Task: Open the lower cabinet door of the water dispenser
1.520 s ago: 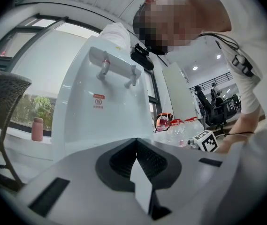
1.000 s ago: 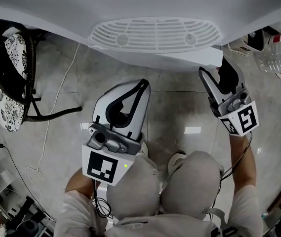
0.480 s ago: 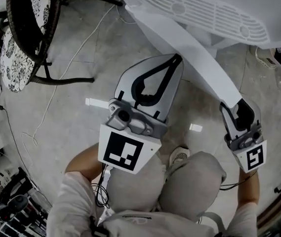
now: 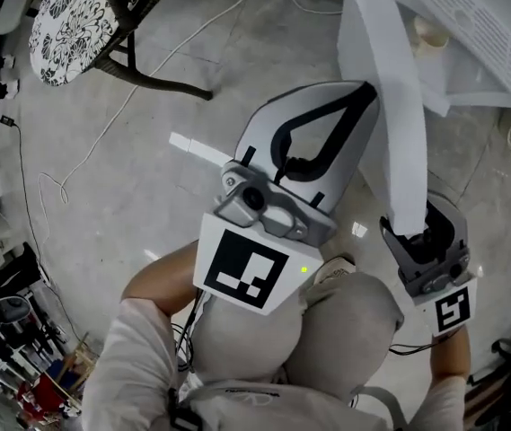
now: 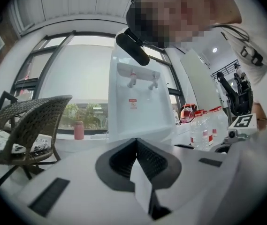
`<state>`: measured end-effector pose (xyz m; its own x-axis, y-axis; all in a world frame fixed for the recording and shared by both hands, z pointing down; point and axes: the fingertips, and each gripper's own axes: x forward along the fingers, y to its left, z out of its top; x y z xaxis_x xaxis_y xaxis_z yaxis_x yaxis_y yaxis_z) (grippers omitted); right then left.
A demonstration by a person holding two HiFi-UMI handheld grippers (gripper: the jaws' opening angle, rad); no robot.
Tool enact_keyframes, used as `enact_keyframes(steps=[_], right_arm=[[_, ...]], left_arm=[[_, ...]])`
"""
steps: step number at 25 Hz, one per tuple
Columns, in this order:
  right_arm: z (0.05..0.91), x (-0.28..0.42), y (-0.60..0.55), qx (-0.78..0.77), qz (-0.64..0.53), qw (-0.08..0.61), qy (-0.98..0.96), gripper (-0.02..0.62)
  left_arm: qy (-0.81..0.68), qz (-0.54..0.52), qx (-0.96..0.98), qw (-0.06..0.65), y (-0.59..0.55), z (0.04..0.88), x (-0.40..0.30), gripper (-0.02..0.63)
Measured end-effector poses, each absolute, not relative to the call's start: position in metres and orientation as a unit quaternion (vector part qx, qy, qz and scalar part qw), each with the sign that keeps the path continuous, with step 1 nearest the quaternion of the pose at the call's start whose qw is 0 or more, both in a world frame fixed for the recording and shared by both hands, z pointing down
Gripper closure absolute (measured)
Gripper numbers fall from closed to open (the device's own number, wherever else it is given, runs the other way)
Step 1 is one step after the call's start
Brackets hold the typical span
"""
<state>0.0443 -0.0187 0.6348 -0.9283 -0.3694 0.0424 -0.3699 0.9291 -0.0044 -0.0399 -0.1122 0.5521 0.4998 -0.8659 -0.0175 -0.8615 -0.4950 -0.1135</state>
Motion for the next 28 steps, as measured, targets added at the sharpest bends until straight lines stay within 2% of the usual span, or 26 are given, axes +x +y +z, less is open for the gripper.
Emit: enact_keyframes(steps=[16,28], right_arm=[[0.635,-0.076,0.005,0.049,0.007,-0.010,-0.999,0.377],[0.637,-0.129,0.003,0.009,0.002,-0.020,-1.000,0.373]], left_arm=[[0.566,-0.023,-0.822,0.061,-0.104,0.547,-0.137,0.603],[0.602,-0.021,-0.795,0.069,-0.104,0.547,-0.181,0.603]])
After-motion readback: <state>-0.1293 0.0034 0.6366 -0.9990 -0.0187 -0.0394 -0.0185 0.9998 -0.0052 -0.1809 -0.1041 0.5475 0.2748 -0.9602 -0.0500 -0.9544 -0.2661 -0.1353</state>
